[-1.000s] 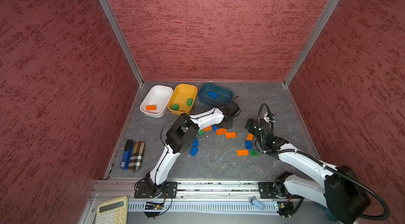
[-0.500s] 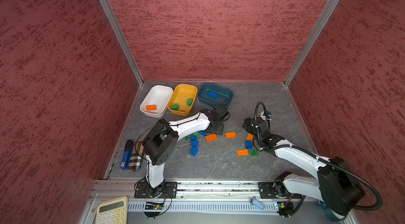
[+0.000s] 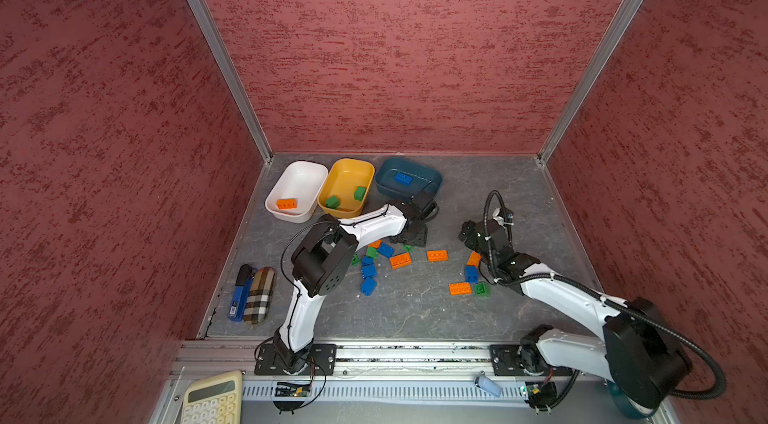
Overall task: Sort the legos into containers by color
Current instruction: 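Lift the green brick with the left gripper toward the yellow tub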
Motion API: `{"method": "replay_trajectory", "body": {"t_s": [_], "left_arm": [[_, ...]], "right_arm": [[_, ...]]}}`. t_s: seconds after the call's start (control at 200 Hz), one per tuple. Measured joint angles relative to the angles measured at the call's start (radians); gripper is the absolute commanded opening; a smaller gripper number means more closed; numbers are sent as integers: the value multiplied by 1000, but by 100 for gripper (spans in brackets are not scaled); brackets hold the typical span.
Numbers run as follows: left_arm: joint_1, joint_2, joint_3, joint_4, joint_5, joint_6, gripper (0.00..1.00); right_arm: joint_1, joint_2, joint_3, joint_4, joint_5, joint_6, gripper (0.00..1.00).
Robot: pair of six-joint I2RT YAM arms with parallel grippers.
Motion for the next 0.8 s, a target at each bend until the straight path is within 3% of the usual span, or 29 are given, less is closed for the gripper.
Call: {"method": "replay_trajectory", "body": {"t_s": [0.356,0.801], "left_arm": [[-9,1,-45,47,37,66,36],[84,-212,-203,193,45,30,27]], "right_arm": [[0,19,0,46,-62,-58,95],[0,158,99,95,-227,-127,94]]}}
